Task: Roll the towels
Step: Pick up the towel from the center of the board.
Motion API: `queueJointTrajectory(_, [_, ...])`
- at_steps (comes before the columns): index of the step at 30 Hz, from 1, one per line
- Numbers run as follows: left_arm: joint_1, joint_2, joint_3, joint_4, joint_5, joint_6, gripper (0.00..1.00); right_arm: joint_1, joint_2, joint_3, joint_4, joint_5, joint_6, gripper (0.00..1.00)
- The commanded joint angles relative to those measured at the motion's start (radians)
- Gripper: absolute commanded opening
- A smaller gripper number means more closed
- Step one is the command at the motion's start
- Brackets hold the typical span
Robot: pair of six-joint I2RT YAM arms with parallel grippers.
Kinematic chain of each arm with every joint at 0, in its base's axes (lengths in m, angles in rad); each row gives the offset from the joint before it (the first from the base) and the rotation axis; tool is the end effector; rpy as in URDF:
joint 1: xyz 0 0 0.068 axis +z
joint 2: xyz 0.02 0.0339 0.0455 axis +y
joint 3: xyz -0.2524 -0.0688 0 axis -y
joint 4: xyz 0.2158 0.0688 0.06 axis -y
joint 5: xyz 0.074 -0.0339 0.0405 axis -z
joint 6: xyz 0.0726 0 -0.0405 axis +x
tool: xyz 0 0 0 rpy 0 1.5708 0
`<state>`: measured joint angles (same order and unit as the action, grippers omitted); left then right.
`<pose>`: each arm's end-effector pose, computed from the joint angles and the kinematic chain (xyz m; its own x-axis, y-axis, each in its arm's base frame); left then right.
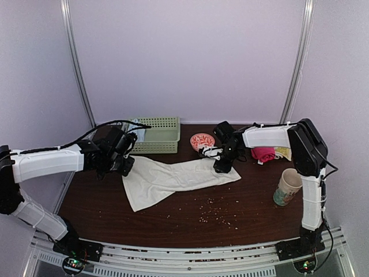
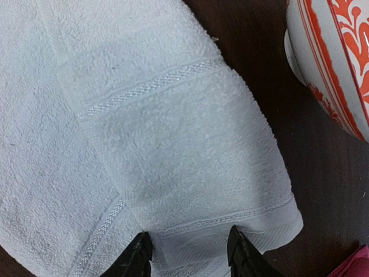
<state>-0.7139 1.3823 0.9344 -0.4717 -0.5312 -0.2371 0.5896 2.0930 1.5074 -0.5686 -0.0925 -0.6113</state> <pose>0.2327 -0.1529 0.2134 -0.6624 0.3059 -0.6838 0.1820 0.9512 0.2493 0.3438 0.2380 0.1292 -0.2868 -0.8795 -0.3798 -0.9151 0.3689 -0.1631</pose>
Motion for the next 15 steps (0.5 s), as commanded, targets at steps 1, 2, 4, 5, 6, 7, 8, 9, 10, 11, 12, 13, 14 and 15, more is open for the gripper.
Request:
queueJointTrajectory(1, [0.007,0.008,-0.014,0.036,-0.008,-0.003,0.00,-0.004,0.045,0.069,-0.075,0.004,0.045,0.46])
queueJointTrajectory(2, [0.006,0.007,-0.013,0.037,-0.010,-0.003,0.00,-0.007,0.050,0.081,-0.097,-0.012,0.045,0.45])
queueJointTrajectory(4, [0.007,0.008,-0.015,0.037,-0.012,-0.001,0.00,-0.016,0.052,0.100,-0.124,-0.041,0.059,0.34])
queueJointTrajectory(5, [0.006,0.008,-0.015,0.040,-0.014,0.000,0.00,-0.022,0.048,0.106,-0.131,-0.048,0.067,0.27])
queueJointTrajectory(6, [0.006,0.008,-0.015,0.040,-0.015,0.002,0.00,-0.028,0.041,0.112,-0.137,-0.054,0.077,0.23])
queueJointTrajectory(7, [0.007,0.008,-0.014,0.040,-0.016,0.003,0.00,-0.035,0.031,0.118,-0.141,-0.064,0.086,0.19])
queueJointTrajectory(8, [0.008,0.009,-0.013,0.041,-0.018,0.005,0.00,-0.042,0.019,0.123,-0.147,-0.078,0.093,0.16])
queueJointTrajectory(9, [0.008,0.009,-0.012,0.040,-0.020,0.006,0.00,-0.048,0.004,0.129,-0.155,-0.089,0.098,0.13])
queueJointTrajectory(10, [0.007,0.009,-0.010,0.041,-0.023,0.006,0.00,-0.053,-0.011,0.133,-0.162,-0.099,0.102,0.10])
queueJointTrajectory(11, [0.007,0.008,-0.010,0.041,-0.026,0.008,0.00,-0.056,-0.029,0.133,-0.165,-0.104,0.108,0.08])
queueJointTrajectory(12, [0.008,0.006,-0.010,0.043,-0.028,0.008,0.00,-0.058,-0.048,0.130,-0.168,-0.107,0.110,0.06])
queueJointTrajectory(13, [0.009,0.005,-0.009,0.044,-0.029,0.008,0.00,-0.059,-0.068,0.127,-0.171,-0.108,0.112,0.03])
queueJointTrajectory(14, [0.009,0.002,-0.009,0.045,-0.030,0.010,0.00,-0.058,-0.089,0.121,-0.170,-0.108,0.116,0.02])
queueJointTrajectory(15, [0.009,0.001,-0.009,0.047,-0.031,0.011,0.00,-0.060,-0.109,0.115,-0.168,-0.107,0.119,0.00])
